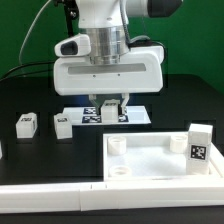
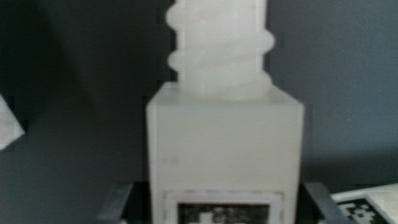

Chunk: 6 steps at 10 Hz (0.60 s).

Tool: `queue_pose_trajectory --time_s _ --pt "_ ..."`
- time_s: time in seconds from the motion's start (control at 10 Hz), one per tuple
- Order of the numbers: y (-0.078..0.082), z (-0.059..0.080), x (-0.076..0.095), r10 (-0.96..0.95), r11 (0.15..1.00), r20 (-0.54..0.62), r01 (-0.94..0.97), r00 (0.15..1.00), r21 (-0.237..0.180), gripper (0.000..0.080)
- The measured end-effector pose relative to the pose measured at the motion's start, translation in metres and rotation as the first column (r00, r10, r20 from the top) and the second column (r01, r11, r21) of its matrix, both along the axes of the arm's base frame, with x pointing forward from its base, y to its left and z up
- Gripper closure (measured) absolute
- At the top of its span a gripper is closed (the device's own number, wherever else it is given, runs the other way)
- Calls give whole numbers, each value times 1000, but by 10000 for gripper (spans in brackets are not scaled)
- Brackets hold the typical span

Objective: Assemble square table

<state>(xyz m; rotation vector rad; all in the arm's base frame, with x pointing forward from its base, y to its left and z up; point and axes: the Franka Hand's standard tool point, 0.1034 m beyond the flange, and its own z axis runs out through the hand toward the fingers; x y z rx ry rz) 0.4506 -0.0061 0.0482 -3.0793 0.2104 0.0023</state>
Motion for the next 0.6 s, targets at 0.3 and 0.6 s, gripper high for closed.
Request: queue_pose_trajectory --time_s 0.3,0.6 --pt "15 -28 -32 -19 1000 -55 18 998 -15 530" --pt "26 -42 -46 -38 999 -81 36 996 -26 530"
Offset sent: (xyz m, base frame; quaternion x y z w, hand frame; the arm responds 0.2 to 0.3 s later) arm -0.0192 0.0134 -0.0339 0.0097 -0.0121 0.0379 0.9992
